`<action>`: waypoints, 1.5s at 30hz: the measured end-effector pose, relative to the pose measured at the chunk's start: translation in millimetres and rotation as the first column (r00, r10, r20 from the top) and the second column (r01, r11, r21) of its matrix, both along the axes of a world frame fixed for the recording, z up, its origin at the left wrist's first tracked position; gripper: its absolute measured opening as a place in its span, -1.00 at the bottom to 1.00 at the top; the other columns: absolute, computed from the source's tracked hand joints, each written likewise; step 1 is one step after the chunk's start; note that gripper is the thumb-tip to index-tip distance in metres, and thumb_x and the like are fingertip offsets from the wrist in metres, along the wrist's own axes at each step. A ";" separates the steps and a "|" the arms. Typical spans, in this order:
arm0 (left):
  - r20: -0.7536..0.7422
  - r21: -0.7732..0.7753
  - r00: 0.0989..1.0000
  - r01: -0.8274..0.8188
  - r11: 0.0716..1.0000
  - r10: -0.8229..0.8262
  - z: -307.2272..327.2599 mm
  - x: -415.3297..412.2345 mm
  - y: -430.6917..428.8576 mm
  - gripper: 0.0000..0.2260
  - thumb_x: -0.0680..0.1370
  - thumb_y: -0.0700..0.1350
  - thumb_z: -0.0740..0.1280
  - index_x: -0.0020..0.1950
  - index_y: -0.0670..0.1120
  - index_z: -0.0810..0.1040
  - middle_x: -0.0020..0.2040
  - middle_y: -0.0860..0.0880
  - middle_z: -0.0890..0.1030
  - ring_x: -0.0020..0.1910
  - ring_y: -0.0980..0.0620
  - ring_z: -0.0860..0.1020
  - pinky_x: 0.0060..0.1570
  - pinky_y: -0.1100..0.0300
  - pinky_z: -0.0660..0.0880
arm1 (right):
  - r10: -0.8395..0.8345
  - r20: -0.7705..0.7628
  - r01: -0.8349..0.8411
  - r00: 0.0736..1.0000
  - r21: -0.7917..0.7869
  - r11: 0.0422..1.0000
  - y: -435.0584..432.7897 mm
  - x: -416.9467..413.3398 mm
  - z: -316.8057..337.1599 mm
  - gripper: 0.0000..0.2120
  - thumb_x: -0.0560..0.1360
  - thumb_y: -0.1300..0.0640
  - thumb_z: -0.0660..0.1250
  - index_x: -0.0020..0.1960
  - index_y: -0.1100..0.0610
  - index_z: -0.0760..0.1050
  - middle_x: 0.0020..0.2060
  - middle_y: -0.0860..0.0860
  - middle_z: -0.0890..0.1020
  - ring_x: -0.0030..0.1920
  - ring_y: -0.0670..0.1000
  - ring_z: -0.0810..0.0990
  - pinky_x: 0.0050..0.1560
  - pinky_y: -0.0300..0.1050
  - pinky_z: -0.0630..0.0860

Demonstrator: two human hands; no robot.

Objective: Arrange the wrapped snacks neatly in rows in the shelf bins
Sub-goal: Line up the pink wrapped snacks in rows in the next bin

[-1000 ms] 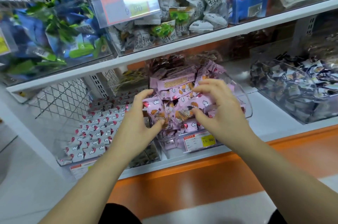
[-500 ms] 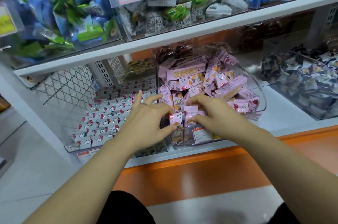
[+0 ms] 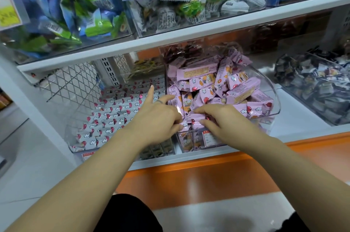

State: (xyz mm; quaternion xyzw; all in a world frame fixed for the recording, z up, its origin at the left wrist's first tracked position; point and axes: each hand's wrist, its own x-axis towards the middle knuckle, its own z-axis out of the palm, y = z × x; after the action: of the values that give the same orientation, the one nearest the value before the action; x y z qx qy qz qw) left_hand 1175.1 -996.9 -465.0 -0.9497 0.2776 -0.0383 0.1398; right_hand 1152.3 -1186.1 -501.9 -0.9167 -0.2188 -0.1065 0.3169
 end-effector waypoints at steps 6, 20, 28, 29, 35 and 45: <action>0.059 -0.044 0.998 0.035 0.998 -0.033 8.1 -1.9 0.5 -0.70 0.59 0.15 0.15 0.22 0.10 0.53 0.15 0.15 0.55 0.39 0.13 0.31 0.43 -0.10 -0.31 | -0.269 0.132 0.244 0.954 0.178 0.953 -40.4 -17.8 24.5 -0.78 0.51 0.14 0.33 0.14 0.02 0.59 -0.08 -0.14 0.60 -0.09 -0.12 0.55 -0.04 -0.29 0.38; -0.002 -0.156 1.000 0.004 0.988 -0.005 -4.9 -3.0 -27.5 -0.74 0.61 0.07 0.17 0.25 0.03 0.44 0.13 0.09 0.60 0.12 0.07 0.54 0.48 0.09 -0.04 | -0.344 0.048 0.346 0.938 -0.203 0.916 -69.5 -26.5 13.4 -0.68 0.53 0.15 0.27 0.28 0.02 0.51 0.13 0.01 0.63 0.12 0.11 0.56 0.17 -0.04 0.38; 0.118 -0.278 0.993 0.060 0.959 -0.028 12.2 -10.0 -37.7 -0.77 0.61 0.05 0.18 0.23 0.12 0.51 0.16 0.17 0.57 0.13 0.13 0.51 0.36 0.13 0.10 | -0.250 0.069 0.259 0.966 -0.247 0.934 -66.7 -29.4 14.7 -0.59 0.54 0.26 0.16 0.32 -0.03 0.45 0.19 -0.06 0.59 0.18 0.06 0.46 0.16 -0.23 0.21; 0.146 -0.320 0.987 0.110 0.941 -0.066 13.3 -11.0 -47.0 -0.77 0.61 0.03 0.18 0.23 0.11 0.51 0.16 0.17 0.56 0.12 0.12 0.50 0.29 0.17 0.15 | -0.242 0.067 0.251 0.968 -0.238 0.938 -68.4 -29.1 13.1 -0.59 0.54 0.27 0.16 0.33 -0.02 0.45 0.20 -0.06 0.59 0.17 0.06 0.45 0.15 -0.24 0.21; 0.074 -0.359 0.951 0.306 0.882 -0.300 7.6 -2.0 -100.0 -0.72 0.61 -0.03 0.20 0.32 0.12 0.45 0.16 0.13 0.54 0.18 0.09 0.44 0.18 0.16 0.25 | -0.223 0.001 0.223 0.975 0.038 0.974 -87.8 -24.8 9.2 -0.68 0.52 0.33 0.23 0.16 0.06 0.59 0.01 -0.02 0.65 -0.02 -0.01 0.57 -0.02 -0.22 0.43; 0.112 -0.273 0.938 0.348 0.897 -0.329 6.5 8.8 -136.0 -0.72 0.59 0.10 0.21 0.27 0.12 0.50 0.16 0.14 0.54 0.21 0.06 0.40 0.17 0.11 0.21 | -0.491 0.005 0.490 0.871 0.041 0.871 -125.1 -18.3 3.5 -0.81 0.41 0.00 0.44 0.00 -0.01 0.59 -0.20 -0.16 0.50 -0.31 -0.19 0.40 -0.19 -0.18 0.28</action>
State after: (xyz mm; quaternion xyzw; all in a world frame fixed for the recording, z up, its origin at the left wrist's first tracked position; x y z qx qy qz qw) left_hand 1183.9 -1132.9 -458.4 -0.8954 0.4254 -0.1319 -0.0002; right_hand 1134.0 -1311.1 -498.4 -0.9352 0.0205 -0.1946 0.2952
